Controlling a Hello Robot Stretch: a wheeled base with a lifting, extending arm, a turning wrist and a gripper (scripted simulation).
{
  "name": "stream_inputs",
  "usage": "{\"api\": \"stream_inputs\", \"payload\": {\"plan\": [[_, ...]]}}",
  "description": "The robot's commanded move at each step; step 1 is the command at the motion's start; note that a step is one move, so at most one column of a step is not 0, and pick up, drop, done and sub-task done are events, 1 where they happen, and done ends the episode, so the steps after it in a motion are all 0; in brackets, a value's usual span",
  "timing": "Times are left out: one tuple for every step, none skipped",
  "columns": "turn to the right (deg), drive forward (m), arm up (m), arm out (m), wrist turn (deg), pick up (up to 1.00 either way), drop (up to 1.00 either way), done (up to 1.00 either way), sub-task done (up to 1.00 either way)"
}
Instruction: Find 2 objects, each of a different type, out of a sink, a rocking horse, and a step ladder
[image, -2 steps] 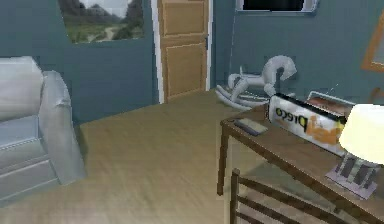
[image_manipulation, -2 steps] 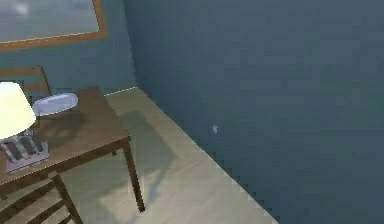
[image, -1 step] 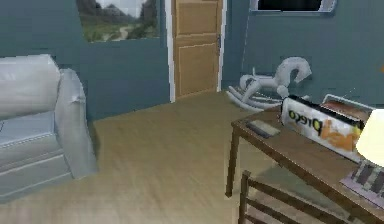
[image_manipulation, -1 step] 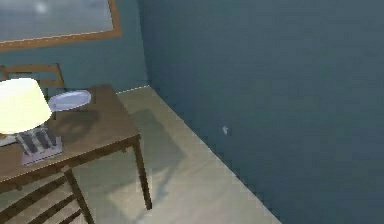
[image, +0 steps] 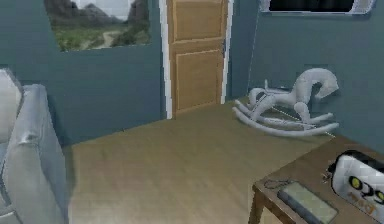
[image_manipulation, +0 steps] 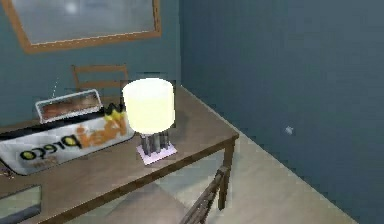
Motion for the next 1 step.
{"api": "stream_inputs", "payload": {"plan": [[-6.0, 0.0, 0.0, 0.0, 0.0, 0.0, 0.0, 0.0, 0.0]]}}
